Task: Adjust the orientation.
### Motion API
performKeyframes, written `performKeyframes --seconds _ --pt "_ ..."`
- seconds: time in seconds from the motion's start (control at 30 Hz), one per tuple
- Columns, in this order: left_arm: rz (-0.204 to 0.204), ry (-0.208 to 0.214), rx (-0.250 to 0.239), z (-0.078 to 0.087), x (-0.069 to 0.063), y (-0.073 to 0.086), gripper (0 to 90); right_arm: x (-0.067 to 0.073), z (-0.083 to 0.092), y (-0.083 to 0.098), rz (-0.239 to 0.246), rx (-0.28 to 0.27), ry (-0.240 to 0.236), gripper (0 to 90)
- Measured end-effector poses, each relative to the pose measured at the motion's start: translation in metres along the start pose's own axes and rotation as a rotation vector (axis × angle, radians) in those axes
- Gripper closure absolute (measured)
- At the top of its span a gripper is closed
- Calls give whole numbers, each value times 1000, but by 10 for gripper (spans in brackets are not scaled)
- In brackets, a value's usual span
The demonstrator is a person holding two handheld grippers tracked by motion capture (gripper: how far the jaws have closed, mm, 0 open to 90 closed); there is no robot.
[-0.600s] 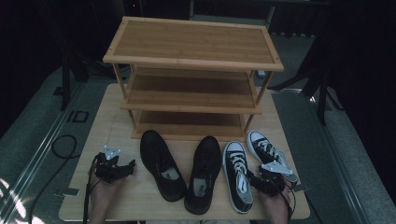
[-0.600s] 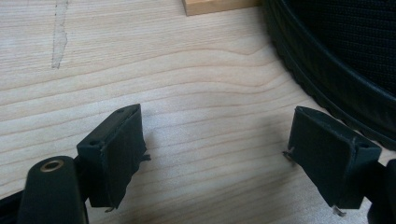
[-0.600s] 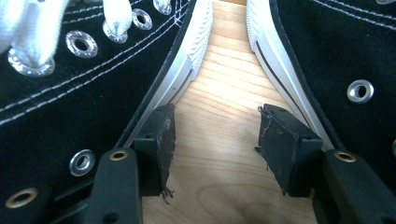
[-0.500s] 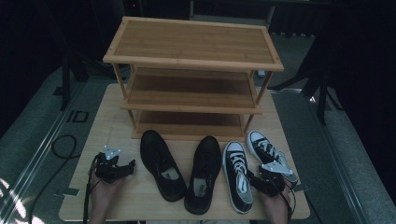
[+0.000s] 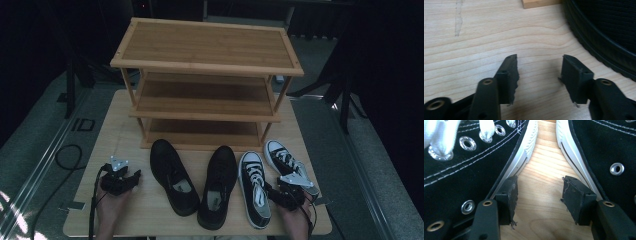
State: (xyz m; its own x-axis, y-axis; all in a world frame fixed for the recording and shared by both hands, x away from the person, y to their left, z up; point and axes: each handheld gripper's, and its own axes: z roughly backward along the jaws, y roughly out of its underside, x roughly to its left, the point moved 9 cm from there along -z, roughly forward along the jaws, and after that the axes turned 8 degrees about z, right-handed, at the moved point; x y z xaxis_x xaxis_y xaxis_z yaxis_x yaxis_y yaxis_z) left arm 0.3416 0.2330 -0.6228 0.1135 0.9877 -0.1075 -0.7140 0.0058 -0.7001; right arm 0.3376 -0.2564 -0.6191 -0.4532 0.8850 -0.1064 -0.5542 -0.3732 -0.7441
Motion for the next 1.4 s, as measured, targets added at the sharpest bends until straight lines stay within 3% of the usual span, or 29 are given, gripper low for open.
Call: performKeyframes --seconds 0.23,0.4,0.43,0.57,1.07,1.4 --pt "-3 36 14 2 -4 1 568 0 0 0 0 0 0 456" --pt "-9 63 24 4 -7 2 678 0 0 0 0 0 0 456" --pt "-10 68 26 4 -7 2 757 0 0 0 0 0 0 456" --pt "-3 82 33 3 -10 2 891 0 0 0 0 0 0 456" --pt "-93 81 28 -1 -29 -11 900 0 0 0 0 0 0 457" --pt "-84 92 9 -3 -30 -18 900 0 0 0 0 0 0 457"
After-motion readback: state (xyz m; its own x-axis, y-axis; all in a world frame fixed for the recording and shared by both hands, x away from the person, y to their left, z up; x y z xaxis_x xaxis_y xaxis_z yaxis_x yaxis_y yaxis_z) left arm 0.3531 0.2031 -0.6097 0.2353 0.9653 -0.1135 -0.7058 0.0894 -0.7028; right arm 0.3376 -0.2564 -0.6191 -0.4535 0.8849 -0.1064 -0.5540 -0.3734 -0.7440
